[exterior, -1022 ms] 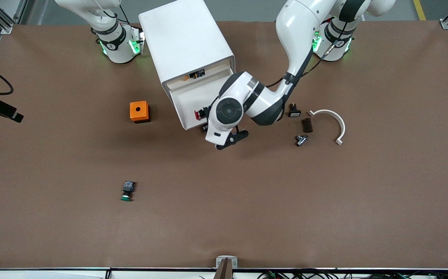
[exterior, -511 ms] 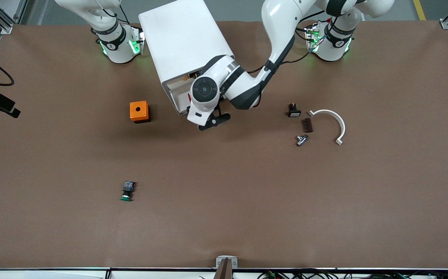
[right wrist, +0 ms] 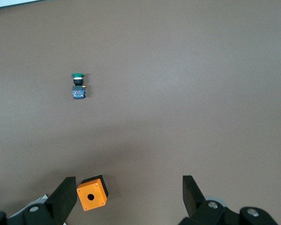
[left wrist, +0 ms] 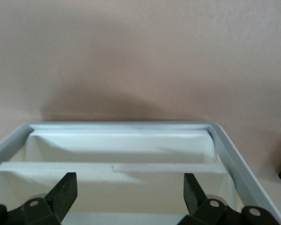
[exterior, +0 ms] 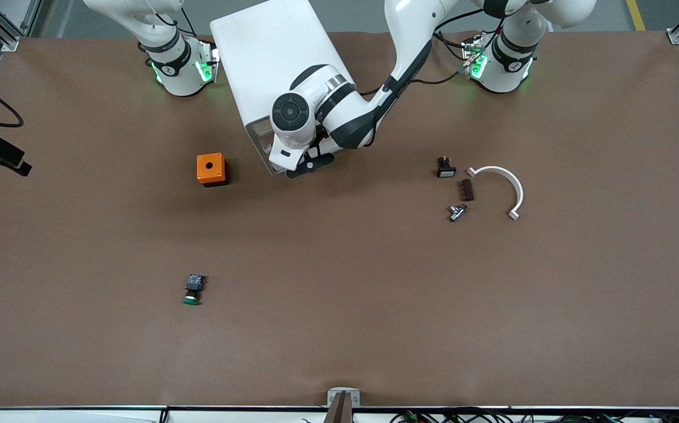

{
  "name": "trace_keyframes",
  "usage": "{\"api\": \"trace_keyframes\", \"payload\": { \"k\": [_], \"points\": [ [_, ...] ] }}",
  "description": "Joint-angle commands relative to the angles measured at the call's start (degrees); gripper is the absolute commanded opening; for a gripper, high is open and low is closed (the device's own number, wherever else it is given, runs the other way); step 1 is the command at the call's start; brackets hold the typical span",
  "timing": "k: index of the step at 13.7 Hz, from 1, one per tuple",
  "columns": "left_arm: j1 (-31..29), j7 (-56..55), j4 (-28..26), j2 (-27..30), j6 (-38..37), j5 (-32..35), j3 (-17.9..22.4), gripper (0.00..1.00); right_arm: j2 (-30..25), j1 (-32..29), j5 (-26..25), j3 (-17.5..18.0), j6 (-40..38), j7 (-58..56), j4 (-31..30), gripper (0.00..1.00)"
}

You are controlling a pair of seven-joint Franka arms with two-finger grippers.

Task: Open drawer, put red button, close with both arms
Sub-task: 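Push the drawer closed into the white cabinet with the left gripper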

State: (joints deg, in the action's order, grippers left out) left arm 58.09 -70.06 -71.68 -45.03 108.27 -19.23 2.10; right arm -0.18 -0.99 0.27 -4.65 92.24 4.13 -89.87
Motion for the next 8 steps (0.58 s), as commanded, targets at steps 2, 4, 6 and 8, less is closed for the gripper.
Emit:
{"api": "trace_keyframes", "payload": {
  "k": [2, 4, 6, 8],
  "points": [
    [-3.32, 0.79, -0.57, 1.79, 0.10, 9.53, 0.45, 1.00, -1.57, -1.20, -0.89, 0.96, -0.48, -0.79, -1.27, 1.00],
    [-7.01, 3.42, -0.57, 3.45, 0.10, 12.36, 0.45, 1.00, -1.49, -1.29, -0.89, 0.78, -0.57, -0.87, -1.27, 1.00],
    [-9.65, 4.49, -0.57, 6.17, 0.10, 15.60, 0.71, 1.00, -1.40, -1.20, -0.89, 0.78, -0.48, -0.87, -1.27, 1.00],
    [-12.89, 4.40, -0.92, 9.42, -0.95, 20.17, 0.89, 1.00, -1.40, -1.20, -0.97, 0.69, -0.39, -0.87, -1.18, 1.00]
  ]
}}
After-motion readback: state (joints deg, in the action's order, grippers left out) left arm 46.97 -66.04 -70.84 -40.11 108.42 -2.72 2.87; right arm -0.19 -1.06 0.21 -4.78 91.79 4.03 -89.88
